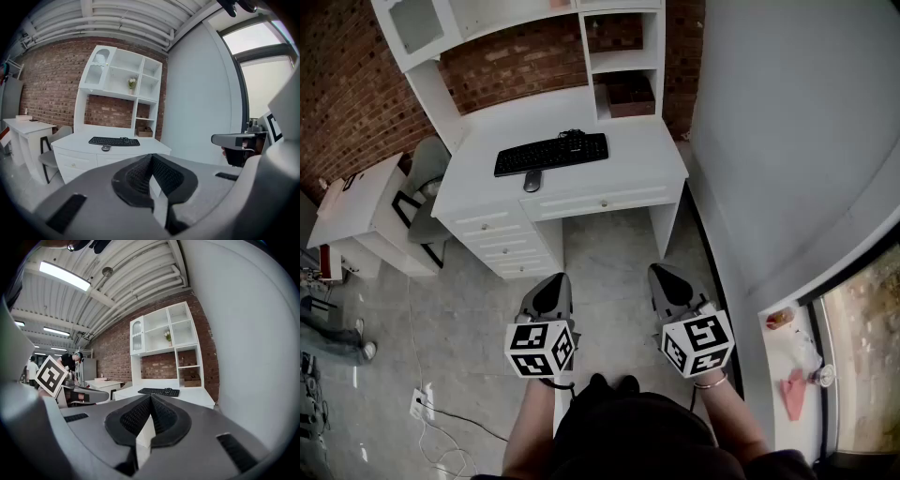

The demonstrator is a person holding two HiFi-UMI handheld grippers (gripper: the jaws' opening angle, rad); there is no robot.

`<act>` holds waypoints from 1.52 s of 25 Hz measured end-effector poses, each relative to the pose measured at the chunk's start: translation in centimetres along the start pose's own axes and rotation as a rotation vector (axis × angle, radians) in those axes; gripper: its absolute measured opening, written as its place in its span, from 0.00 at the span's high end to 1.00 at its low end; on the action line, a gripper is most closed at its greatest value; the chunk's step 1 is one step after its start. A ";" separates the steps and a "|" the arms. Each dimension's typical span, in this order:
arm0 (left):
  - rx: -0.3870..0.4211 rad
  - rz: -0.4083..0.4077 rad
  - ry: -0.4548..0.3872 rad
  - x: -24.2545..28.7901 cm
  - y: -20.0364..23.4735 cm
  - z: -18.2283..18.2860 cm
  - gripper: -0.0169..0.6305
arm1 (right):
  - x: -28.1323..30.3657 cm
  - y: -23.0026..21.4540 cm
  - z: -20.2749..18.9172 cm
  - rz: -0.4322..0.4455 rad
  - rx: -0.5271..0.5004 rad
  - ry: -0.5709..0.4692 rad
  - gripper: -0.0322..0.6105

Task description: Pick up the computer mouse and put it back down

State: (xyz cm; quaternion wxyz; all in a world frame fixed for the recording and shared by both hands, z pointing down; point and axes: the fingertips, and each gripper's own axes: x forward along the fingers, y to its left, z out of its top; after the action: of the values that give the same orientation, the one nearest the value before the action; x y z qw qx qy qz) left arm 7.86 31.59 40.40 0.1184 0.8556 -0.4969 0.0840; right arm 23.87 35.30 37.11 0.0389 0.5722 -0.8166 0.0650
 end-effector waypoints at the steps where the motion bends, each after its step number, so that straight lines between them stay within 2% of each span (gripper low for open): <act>1: -0.002 0.003 0.001 0.1 0.0 -0.1 0.96 | 0.0 0.0 0.0 0.005 0.009 -0.004 0.94; 6: -0.008 0.000 0.003 0.3 -0.4 -0.4 0.96 | -0.8 -0.5 -0.3 0.000 0.049 -0.002 0.94; 17: 0.005 0.054 0.006 -0.2 2.0 0.4 0.95 | 0.1 -0.2 -1.1 0.013 0.100 0.023 0.94; 25: 0.017 0.084 0.018 1.5 4.0 1.1 0.80 | 2.2 -0.5 -1.7 0.030 0.132 0.042 0.94; 38: -0.025 0.112 0.064 8.9 12.0 1.1 0.69 | 12.0 -1.0 -1.9 0.049 0.132 0.089 0.94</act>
State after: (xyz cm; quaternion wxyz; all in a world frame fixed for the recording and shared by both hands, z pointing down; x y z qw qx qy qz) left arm 1.85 18.17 43.07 0.1399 0.8218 -0.5410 0.1118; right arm 20.70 24.10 40.69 0.0358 0.5500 -0.8217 0.1450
